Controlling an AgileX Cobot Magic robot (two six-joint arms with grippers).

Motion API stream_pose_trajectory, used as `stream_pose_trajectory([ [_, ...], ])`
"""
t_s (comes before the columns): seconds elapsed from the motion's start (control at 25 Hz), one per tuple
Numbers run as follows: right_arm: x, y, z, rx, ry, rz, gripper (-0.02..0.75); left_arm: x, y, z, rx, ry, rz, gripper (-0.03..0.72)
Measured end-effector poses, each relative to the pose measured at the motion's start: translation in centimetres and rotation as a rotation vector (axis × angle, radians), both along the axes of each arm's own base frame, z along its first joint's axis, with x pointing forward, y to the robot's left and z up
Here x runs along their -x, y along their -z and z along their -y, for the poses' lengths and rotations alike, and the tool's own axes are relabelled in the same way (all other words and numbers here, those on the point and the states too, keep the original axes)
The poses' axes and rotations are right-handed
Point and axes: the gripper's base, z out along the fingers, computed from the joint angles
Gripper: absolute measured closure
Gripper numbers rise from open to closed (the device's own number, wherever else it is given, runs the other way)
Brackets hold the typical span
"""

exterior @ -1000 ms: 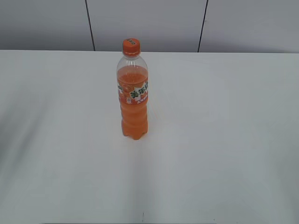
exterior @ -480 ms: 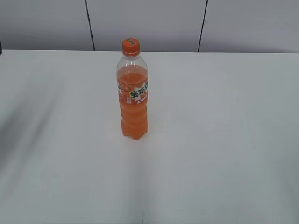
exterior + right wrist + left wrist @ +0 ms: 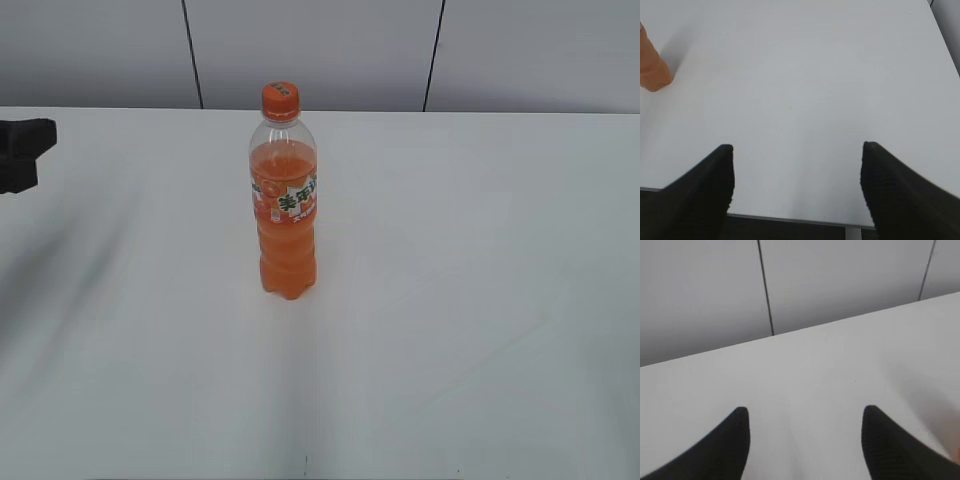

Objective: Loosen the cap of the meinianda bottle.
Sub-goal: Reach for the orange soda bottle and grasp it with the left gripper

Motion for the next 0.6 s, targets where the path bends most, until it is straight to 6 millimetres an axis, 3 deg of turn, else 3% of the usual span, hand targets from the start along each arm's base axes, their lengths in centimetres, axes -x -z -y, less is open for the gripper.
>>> stream_pose_trajectory([
  [0.24,0.0,0.0,0.0,-0.001,0.000,0.000,0.146,-2.9,0.7,-1.8,0.165,0.270,-0.027,0.250],
  [0.4,0.0,0.0,0.0,-0.001,0.000,0.000,0.146,-4.8,2.1,-2.0,0.139,0.497,-0.087,0.251],
  [0.6,0.0,0.0,0.0,-0.001,0.000,0.000,0.146,-6.6,3.5,-1.2,0.078,0.639,-0.129,0.251],
])
